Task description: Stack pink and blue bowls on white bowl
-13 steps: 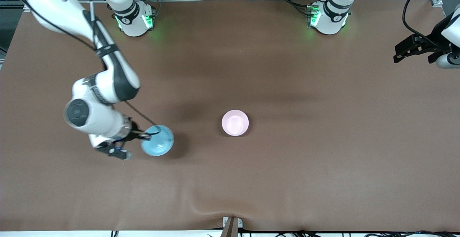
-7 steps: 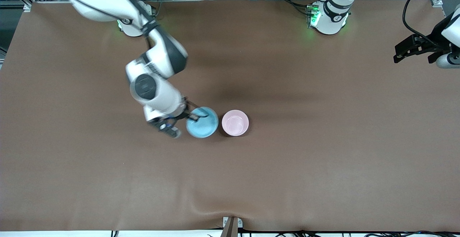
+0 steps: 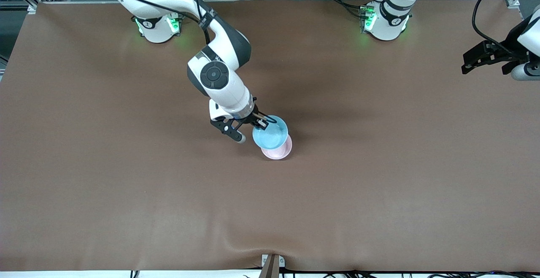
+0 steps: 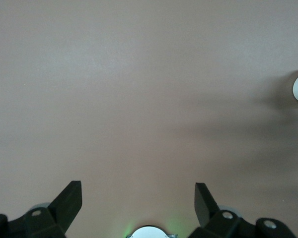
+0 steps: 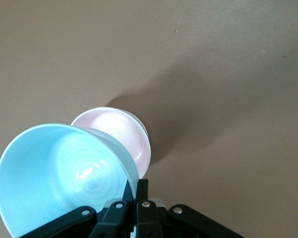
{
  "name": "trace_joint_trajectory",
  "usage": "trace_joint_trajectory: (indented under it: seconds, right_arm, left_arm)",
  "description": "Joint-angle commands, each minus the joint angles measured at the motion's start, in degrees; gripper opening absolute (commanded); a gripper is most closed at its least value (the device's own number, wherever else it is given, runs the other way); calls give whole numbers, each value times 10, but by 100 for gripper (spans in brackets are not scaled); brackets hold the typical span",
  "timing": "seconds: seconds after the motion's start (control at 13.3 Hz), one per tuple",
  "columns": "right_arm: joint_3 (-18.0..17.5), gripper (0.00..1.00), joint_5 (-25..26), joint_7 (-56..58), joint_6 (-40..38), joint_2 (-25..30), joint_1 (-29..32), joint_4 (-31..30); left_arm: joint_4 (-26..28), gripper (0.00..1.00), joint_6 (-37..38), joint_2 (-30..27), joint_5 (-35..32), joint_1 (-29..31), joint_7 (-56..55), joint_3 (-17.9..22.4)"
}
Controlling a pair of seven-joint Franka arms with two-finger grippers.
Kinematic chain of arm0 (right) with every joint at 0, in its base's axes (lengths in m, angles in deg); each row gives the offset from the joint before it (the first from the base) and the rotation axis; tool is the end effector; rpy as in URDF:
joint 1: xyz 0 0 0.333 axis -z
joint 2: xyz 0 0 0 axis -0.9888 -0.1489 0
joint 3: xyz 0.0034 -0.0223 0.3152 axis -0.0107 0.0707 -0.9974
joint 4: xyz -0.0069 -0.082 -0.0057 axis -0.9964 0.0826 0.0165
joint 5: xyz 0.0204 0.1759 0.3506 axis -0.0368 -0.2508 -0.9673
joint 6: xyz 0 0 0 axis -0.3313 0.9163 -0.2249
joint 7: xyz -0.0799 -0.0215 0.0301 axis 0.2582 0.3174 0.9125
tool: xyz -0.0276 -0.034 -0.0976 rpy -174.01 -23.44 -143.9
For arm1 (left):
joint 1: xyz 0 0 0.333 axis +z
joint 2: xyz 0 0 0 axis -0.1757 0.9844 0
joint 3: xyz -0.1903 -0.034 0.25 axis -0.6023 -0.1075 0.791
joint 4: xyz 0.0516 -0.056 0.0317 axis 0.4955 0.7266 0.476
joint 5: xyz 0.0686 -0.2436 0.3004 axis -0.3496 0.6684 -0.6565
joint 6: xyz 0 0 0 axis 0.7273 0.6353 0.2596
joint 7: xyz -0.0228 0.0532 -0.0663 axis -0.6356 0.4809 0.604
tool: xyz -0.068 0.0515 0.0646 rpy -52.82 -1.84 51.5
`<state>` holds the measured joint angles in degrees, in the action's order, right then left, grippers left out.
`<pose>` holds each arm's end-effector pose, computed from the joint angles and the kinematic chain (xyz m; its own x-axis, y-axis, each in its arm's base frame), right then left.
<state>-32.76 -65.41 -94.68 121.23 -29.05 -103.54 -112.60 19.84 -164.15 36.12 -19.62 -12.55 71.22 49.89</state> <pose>0.5454 0.4396 0.3115 0.8043 -0.5816 -0.1218 -0.5938 -0.7795 -0.1994 0.5316 -0.0326 0.6494 0.9981 -0.0254 -0.0565 -0.0262 -0.9996 -0.0136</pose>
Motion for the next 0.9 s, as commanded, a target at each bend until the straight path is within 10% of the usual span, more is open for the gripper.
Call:
trace_joint_trajectory:
  seconds: [0.0, 0.68, 0.83]
  right_arm:
    - [5, 0, 2, -5, 36, -27, -7, 3]
    - [16, 2, 16, -5, 68, -56, -26, 3]
    - [16, 90, 16, -4, 67, -56, -26, 3]
  left_arm:
    - [-4, 100, 4, 0, 6, -1, 7, 1]
    - [-3, 100, 4, 1, 7, -2, 6, 1]
    - [-2, 100, 4, 1, 7, -2, 6, 1]
